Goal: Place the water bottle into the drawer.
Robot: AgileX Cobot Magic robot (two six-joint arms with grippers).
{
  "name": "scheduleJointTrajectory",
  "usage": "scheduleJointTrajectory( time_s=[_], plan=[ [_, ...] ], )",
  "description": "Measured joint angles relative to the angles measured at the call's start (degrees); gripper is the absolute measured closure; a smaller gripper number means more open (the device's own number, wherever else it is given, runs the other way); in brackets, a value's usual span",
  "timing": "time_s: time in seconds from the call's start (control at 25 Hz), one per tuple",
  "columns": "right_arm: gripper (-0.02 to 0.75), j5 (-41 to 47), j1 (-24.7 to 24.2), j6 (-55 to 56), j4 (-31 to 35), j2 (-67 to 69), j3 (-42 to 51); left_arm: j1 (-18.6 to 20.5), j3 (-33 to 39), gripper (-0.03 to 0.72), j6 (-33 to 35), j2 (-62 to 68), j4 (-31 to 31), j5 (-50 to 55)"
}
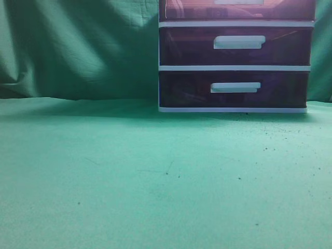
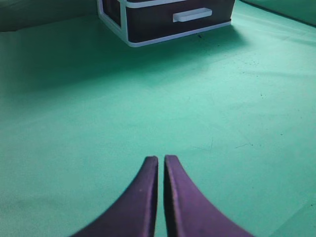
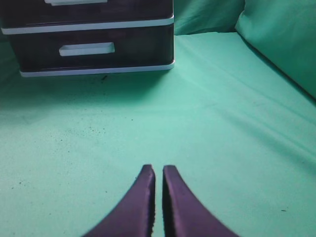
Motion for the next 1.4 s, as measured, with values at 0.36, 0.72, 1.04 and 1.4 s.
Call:
scheduleJointTrajectory(
  time_s=[0.36, 0.72, 1.04, 1.4],
  plan=[
    [0.689, 0.14, 0.00, 0.22, 0.14, 0.00, 0.00, 0.00, 0.00, 0.688, 0.00, 0.00, 0.00, 0.00],
    [0.689, 0.14, 0.00, 0.22, 0.19, 0.00, 0.00, 0.00, 0.00, 0.688, 0.00, -0.10, 0.00, 0.00],
    [0.689, 0.17, 0.00, 0.22, 0.19, 0.00, 0.00, 11.37, 3.22, 0.688, 0.11, -2.40, 1.96, -5.26],
    [0.689, 0.27, 0.00, 0.22, 0.19, 0.00, 0.00, 33.32, 13.70, 0.688, 0.11, -3.17, 3.29, -26.40]
  ],
)
